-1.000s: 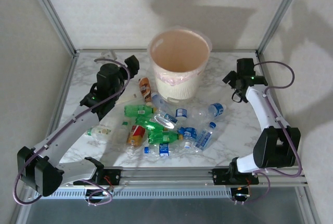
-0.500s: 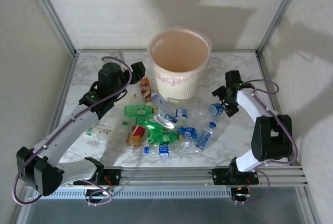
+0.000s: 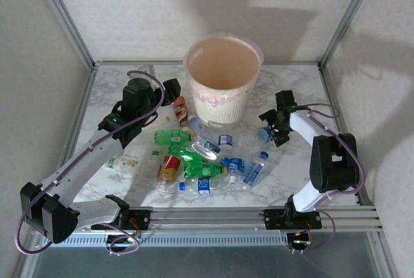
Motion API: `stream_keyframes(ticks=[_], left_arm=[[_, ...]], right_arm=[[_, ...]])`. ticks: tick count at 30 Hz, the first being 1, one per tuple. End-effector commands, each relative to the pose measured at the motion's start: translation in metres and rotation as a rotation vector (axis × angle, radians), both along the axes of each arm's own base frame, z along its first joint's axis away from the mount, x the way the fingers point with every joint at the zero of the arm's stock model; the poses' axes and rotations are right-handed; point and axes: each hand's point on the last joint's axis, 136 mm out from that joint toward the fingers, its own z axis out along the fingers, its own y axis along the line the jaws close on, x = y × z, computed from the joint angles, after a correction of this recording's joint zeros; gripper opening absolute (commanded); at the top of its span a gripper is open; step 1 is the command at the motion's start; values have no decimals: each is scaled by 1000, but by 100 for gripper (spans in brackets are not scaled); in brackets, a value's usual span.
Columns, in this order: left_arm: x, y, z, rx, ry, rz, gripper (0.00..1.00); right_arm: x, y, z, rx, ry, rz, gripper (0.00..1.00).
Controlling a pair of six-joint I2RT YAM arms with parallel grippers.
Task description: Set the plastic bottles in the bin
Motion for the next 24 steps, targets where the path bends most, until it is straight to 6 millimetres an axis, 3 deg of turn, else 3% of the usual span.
stream_keyframes(ticks=[1,6,15,21,24], left_arm=[[-6,0,4,18,-3,-14,81],[-6,1,1,24,2,-7,81],[-6,5,-1,33,9,15,80],[-6,13,3,31,10,58,80],[-6,26,4,38,19,137,80]], right_arm=[[-4,6,-15,29,34,-7,90],[-1,7,-20,28,31,-3,87],[6,6,-21,20,16,3,72],[14,3,-6,-4,-24,14,62],[16,-3,14,-42,-64,12,60]])
